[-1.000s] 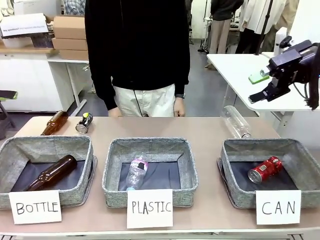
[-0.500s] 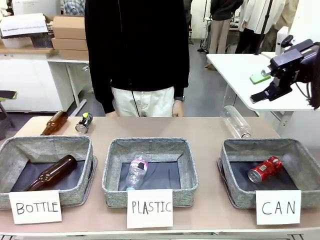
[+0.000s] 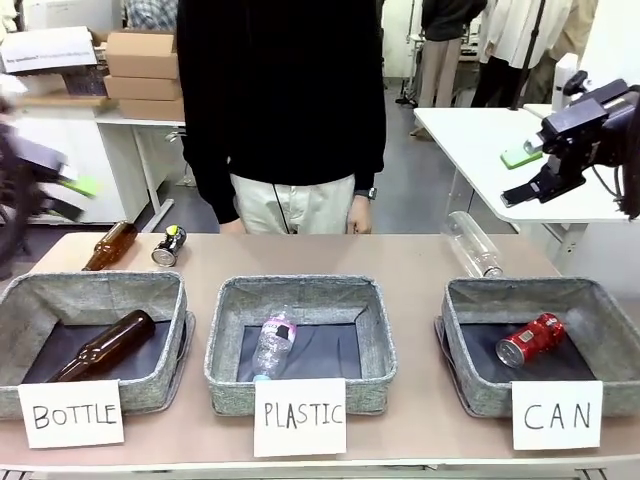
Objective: Sort the can waste into the basket.
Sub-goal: Pick up the can waste from the table and place it in the right Fabric basket.
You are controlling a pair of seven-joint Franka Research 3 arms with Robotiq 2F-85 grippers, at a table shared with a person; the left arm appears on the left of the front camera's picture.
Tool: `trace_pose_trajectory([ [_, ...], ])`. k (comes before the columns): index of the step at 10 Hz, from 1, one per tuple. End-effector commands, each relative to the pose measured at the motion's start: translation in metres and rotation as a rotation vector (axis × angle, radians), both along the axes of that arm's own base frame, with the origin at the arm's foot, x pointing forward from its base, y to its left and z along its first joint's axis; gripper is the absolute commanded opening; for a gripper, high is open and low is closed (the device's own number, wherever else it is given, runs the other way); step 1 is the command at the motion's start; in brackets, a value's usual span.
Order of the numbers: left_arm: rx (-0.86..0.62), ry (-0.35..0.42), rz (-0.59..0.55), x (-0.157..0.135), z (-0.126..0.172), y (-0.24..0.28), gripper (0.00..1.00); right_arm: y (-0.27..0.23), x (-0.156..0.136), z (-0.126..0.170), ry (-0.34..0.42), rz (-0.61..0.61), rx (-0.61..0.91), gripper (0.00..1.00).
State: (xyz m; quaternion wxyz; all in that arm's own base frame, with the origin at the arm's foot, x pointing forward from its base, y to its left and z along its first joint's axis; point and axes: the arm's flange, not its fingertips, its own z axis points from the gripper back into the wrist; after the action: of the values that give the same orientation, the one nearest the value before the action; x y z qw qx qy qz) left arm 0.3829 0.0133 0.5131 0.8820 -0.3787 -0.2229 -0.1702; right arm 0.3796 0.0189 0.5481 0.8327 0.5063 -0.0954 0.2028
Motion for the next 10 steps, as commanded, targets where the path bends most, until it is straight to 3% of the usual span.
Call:
trace_pose_trajectory([
  [1, 0.49, 0.079, 0.013, 0.061, -0.031, -0.032, 1.0, 0.001, 0.001, 0.005, 0.011, -0.013, -0.015, 1.0],
  [2, 0.516, 0.099, 0.027, 0.081, -0.036, -0.042, 1.0, 0.001, 0.001, 0.005, 0.011, -0.013, -0.015, 1.0],
  [3, 0.38, 0.153, 0.09, 0.092, -0.026, -0.044, 1.0, 0.001, 0.001, 0.005, 0.011, -0.013, -0.015, 1.0],
  [4, 0.333, -0.01, -0.006, 0.057, -0.034, -0.053, 1.0, 0.001, 0.001, 0.005, 0.011, -0.013, -0.015, 1.0],
  [6, 0.333, -0.01, -0.006, 0.057, -0.034, -0.053, 1.0, 0.001, 0.001, 0.005, 0.011, -0.013, -0.015, 1.0],
  [7, 0.39, 0.029, 0.021, 0.081, -0.044, -0.06, 1.0, 0.001, 0.001, 0.005, 0.011, -0.013, -0.015, 1.0],
  [8, 0.49, 0.124, 0.082, 0.11, -0.046, -0.069, 1.0, 0.001, 0.001, 0.005, 0.011, -0.013, -0.015, 1.0],
  [10, 0.578, 0.224, 0.203, 0.203, -0.043, -0.075, 1.0, 0.001, 0.001, 0.005, 0.011, -0.013, -0.015, 1.0],
])
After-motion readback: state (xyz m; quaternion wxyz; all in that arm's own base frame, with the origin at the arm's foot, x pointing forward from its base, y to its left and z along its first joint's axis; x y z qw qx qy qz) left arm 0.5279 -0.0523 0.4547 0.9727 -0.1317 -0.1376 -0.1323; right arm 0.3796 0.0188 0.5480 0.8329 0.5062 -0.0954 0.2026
